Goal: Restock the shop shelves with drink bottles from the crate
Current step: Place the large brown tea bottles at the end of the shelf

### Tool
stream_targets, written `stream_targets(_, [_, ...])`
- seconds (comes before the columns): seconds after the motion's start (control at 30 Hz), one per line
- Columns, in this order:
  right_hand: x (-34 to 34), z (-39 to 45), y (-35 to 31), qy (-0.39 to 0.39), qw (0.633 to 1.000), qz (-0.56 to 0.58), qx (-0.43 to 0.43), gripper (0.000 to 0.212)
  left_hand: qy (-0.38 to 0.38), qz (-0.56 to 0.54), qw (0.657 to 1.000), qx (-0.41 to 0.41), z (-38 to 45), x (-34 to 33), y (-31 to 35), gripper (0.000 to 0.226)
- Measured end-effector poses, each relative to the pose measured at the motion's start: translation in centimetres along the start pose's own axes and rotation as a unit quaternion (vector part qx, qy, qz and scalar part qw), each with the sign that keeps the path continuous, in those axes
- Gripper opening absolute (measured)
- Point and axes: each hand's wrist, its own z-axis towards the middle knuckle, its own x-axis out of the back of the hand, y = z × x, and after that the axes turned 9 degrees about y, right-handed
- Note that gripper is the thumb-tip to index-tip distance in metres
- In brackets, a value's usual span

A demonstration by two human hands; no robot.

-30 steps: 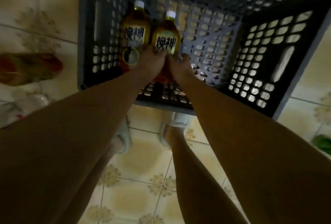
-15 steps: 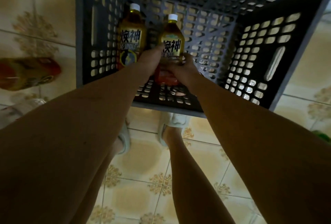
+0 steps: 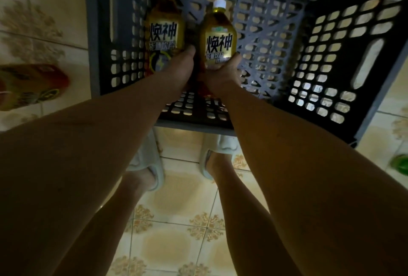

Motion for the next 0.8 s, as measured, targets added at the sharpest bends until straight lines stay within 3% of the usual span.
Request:
stream_targets(0.13, [1.4, -0.6, -2.2, -0.037, 0.998, 0.025, -0.033, 0.09, 0.001, 0.002, 1.0, 0.01, -3.3, -0.1, 1.5, 0.05])
stream_targets(0.27, [4.3, -3.4, -3.8, -0.062, 0.998, -0.004, -0.006, 0.097, -0.037, -0.02, 0.999, 0.024, -7.7, 0.6, 3.0, 0.047])
stream_targets(0.43, [10.2, -10.4, -5.2, -0.077, 0.996, 0.046, 0.029, 0.077, -0.042, -0.035, 0.998, 0.036, -16.0, 2.0, 5.8, 0.046])
stream_targets(0.63, [19.7, -24.9, -6.7, -0.024, 0.991, 0.124, 0.038, 0.086, -0.071, -0.051, 0.993, 0.079, -31.2, 5.5, 9.0, 0.053])
stream_targets(0.8, [28.0, -39.3, -8.0, -0.007, 0.984, 0.156, 0.082, 0.095, -0.151, -0.064, 0.984, 0.062, -45.6, 9.2, 10.7, 0.059])
